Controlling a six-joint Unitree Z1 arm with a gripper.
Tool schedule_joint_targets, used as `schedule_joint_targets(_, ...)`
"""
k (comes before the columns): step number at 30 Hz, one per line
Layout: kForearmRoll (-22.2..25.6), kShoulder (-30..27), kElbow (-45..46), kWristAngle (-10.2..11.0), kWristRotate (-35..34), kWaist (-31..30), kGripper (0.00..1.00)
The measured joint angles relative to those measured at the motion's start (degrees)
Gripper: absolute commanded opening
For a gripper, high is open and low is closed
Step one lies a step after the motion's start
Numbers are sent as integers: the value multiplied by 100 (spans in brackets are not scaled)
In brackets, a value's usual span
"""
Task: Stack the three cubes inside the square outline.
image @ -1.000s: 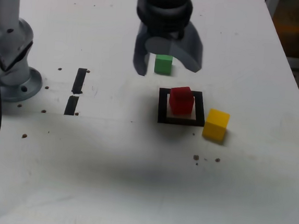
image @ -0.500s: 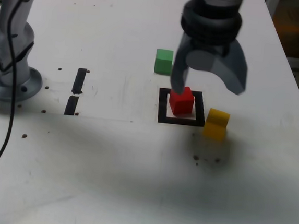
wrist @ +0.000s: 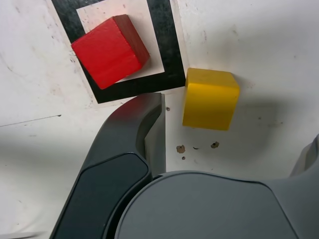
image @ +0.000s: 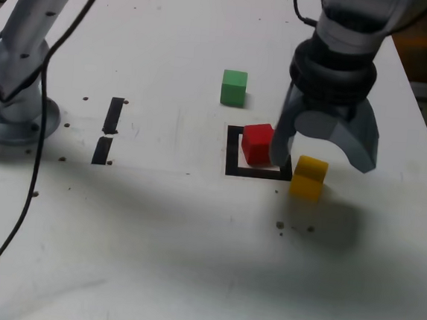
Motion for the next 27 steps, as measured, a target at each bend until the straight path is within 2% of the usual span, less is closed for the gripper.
schedule_joint_targets(18,-547,368,379,-250,57,124,97)
schedule_joint_targets(27,-684,455,468,-327,172,188,88)
